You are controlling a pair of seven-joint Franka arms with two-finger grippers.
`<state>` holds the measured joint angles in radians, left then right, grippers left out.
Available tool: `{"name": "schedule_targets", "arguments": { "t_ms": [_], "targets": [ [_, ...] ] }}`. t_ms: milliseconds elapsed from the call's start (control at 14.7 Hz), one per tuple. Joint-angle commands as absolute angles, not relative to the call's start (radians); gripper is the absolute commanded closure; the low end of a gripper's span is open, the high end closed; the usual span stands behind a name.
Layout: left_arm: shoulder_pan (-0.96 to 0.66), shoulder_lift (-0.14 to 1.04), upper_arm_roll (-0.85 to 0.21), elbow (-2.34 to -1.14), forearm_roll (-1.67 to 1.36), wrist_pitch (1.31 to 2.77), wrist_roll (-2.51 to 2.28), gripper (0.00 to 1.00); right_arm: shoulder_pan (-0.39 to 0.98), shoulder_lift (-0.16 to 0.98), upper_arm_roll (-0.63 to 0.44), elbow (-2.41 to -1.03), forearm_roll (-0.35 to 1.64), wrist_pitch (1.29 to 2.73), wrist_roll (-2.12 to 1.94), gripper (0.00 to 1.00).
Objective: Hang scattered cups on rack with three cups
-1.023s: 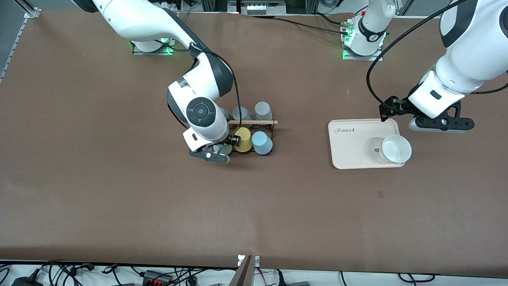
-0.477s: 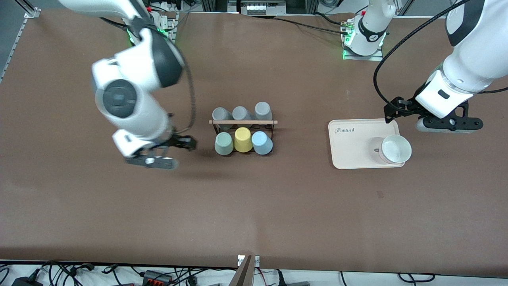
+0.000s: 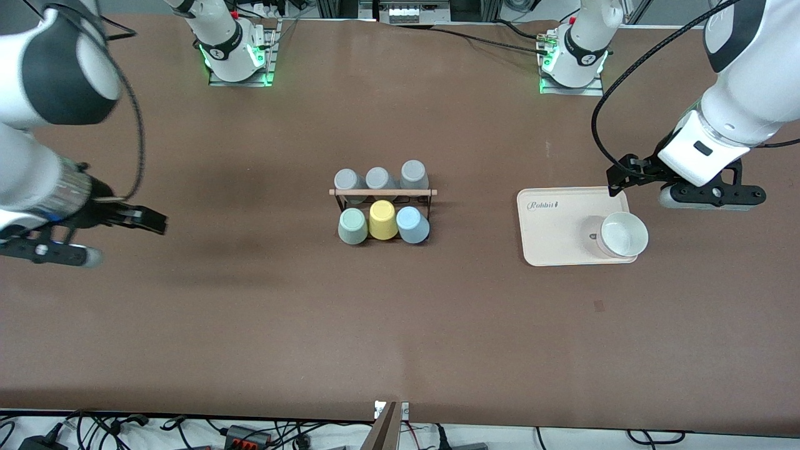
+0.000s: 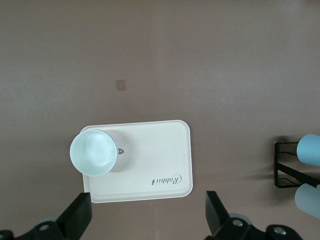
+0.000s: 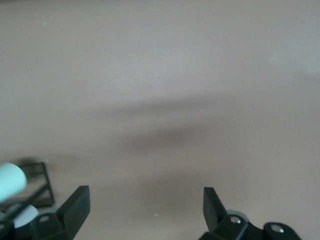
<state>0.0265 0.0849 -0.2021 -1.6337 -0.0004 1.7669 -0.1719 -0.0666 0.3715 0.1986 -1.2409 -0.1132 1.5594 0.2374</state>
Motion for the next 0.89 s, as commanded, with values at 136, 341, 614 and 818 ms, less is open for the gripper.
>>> {"name": "schedule_targets", "arguments": {
  "t_ms": [136,341,614,818],
  "targets": [
    [0.029,0.094,-0.209,-1.611,0.006,1.764,-0.086,0.00,-0.121,0.062,0.216,-1.614,-0.075,1.673,0.187,0.00],
    [0.043,0.097,-0.202,-1.611,-0.009,1.766,-0.081,0.00,-0.123,-0.066,0.216,-1.795,-0.048,1.773,0.190,0.00],
    [0.044,0.098,-0.215,-1.611,0.005,1.763,-0.084,0.00,-0.126,-0.037,0.216,-1.758,-0.035,1.749,0.180,0.00],
    [0.046,0.098,-0.213,-1.612,0.002,1.752,-0.081,0.00,-0.127,0.021,0.216,-1.657,-0.025,1.688,0.176,0.00]
  ]
}}
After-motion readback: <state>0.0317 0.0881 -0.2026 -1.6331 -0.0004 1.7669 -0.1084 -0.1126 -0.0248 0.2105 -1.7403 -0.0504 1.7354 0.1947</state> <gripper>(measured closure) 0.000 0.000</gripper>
